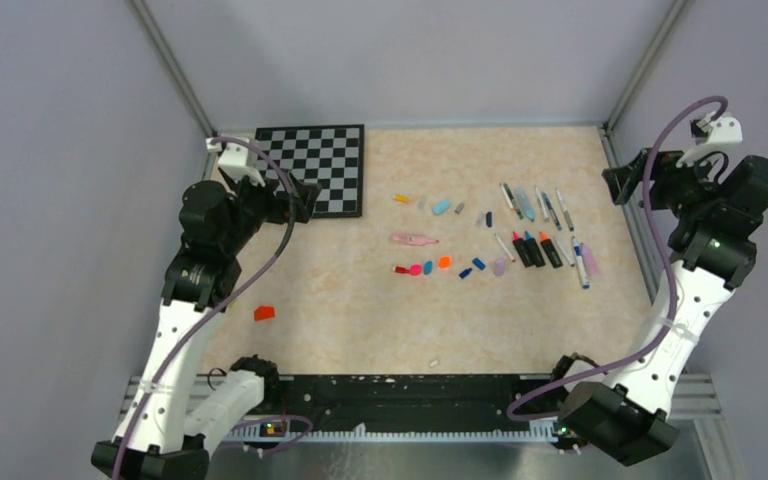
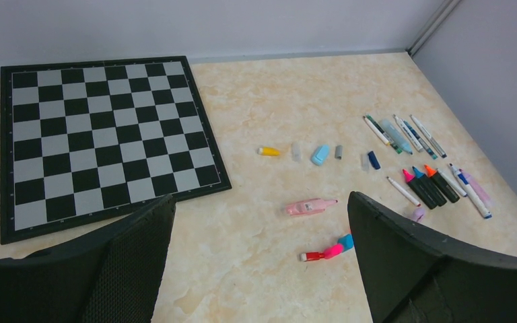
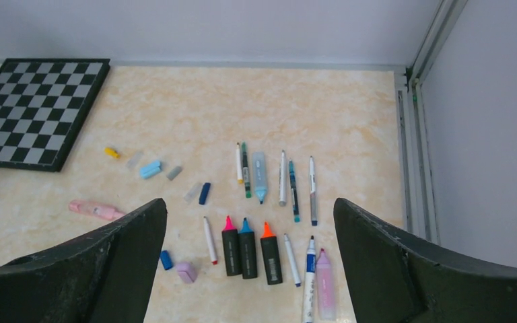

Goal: Open the pen caps
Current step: Reset both arms

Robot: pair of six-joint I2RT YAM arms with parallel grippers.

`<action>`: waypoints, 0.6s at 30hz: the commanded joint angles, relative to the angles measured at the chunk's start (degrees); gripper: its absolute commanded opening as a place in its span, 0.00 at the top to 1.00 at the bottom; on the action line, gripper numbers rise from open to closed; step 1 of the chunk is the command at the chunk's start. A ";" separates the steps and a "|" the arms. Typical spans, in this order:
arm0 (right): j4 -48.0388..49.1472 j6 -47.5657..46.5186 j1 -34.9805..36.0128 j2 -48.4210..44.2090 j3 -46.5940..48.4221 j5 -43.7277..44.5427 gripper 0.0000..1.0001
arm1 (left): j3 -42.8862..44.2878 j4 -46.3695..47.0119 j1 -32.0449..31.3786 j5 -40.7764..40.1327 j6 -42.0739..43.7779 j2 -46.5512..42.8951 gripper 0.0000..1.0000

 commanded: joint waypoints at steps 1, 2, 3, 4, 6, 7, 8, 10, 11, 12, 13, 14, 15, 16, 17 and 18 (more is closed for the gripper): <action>5.12 6.14 -0.64 -3.95 -1.35 0.78 0.09 | 2.04 -1.38 0.28 1.26 1.21 -1.42 0.01; 5.81 6.49 -0.59 -4.53 -1.97 0.52 0.09 | 1.80 -1.36 0.28 1.22 1.21 -1.69 0.01; 6.45 6.54 -0.61 -5.06 -2.50 0.26 0.09 | 1.56 -1.37 0.28 1.18 1.17 -1.79 0.01; 7.07 7.33 -0.61 -5.51 -2.96 -0.08 0.09 | 1.34 -1.36 0.28 1.18 1.08 -1.92 0.01; 8.03 8.83 -0.64 -6.36 -3.73 -0.45 0.09 | 1.01 -1.36 0.27 1.33 0.95 -1.91 0.01; 8.50 9.02 -0.58 -6.77 -3.88 -0.57 0.08 | 0.81 -1.31 0.28 1.39 0.90 -2.00 0.01; 8.78 9.27 -0.57 -7.02 -3.98 -0.74 0.08 | 0.70 -1.28 0.28 1.41 0.86 -2.06 0.01; 8.97 9.53 -0.58 -7.25 -4.00 -0.95 0.08 | 0.54 -1.19 0.28 1.58 0.77 -2.23 0.01; 8.97 9.53 -0.57 -7.33 -4.08 -1.05 0.07 | 0.39 -1.18 0.26 1.59 0.84 -2.36 0.01; 9.10 9.61 -0.57 -7.39 -4.20 -1.17 0.07 | 0.40 -1.18 0.28 1.57 0.89 -2.34 0.01; 9.24 9.68 -0.57 -7.50 -4.49 -1.23 0.07 | 0.42 -1.18 0.26 1.53 0.98 -2.41 0.01; 9.42 9.85 -0.57 -7.52 -4.68 -1.31 0.07 | 0.48 -1.26 0.28 1.48 1.09 -2.47 0.01; 9.68 9.93 -0.62 -7.67 -5.00 -1.32 0.07 | 0.51 -1.35 0.28 1.45 1.19 -2.48 0.01; 9.97 10.04 -0.62 -7.87 -5.39 -1.40 0.07 | 0.44 -1.36 0.28 1.40 1.23 -2.43 0.01; 10.26 10.10 -0.62 -7.99 -5.75 -1.35 0.07 | 0.46 -1.41 0.28 1.36 1.37 -2.44 0.01; 10.48 10.10 -0.61 -8.11 -5.96 -1.35 0.07 | 0.48 -1.44 0.28 1.35 1.44 -2.46 0.01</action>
